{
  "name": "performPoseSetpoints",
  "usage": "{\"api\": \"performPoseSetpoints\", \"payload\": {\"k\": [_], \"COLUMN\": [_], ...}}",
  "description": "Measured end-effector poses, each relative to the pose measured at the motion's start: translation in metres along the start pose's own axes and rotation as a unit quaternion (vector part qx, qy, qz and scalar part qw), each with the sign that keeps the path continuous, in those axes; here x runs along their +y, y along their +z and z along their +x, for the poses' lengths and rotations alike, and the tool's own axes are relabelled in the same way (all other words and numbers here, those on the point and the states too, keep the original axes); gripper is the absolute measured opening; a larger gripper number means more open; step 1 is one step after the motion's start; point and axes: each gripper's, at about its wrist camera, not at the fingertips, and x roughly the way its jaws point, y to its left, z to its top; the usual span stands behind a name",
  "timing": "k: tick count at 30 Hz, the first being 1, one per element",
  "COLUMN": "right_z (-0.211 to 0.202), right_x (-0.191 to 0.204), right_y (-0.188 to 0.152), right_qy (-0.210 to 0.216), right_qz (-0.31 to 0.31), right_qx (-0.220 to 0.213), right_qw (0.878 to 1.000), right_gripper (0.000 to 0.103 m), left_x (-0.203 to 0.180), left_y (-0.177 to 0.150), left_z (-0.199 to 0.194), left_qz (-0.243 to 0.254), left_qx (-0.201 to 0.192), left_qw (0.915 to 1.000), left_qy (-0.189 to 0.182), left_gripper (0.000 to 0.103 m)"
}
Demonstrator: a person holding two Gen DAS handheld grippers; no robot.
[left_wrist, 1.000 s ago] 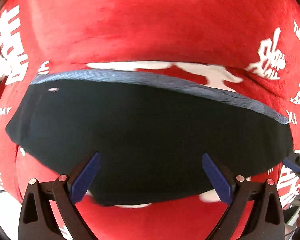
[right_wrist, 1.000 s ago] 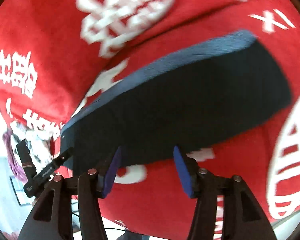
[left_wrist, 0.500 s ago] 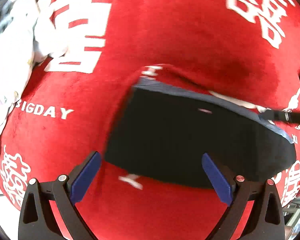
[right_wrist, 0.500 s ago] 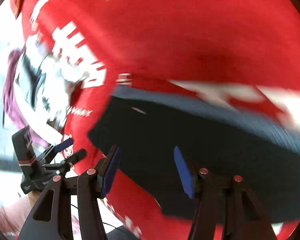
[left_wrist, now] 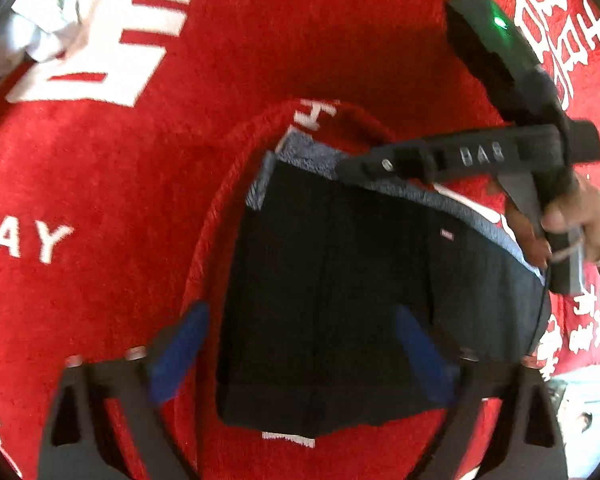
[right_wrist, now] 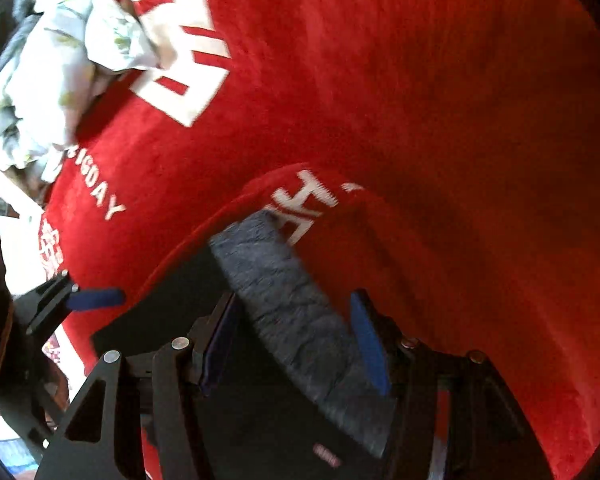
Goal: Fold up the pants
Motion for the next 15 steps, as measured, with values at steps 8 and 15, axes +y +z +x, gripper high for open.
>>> {"api": "performPoseSetpoints", "payload": {"k": [8,15], "right_z": [-0.017,-0.025], "right_x": [0.018,0.035], "right_y": [-0.004,-0.004], "right_qy": [0.082,0.11], "right_qz": [0.01,-0.002], "right_qx": [0.003,0.01], "right_qw": [0.997,0.994], "right_gripper": [0.007,0.006], "left_x": [-0.001,0.005], "left_y": [-0.018,-0.041], "left_z": [-0.023,-0.019], "left_qz": [0.009,0.009], "left_qx": [-0.013,-0.008], "left_qw": [0.9994,0.9999], "left_qy": [-0.03,0.0], "left_gripper": [0.032,0.032]}}
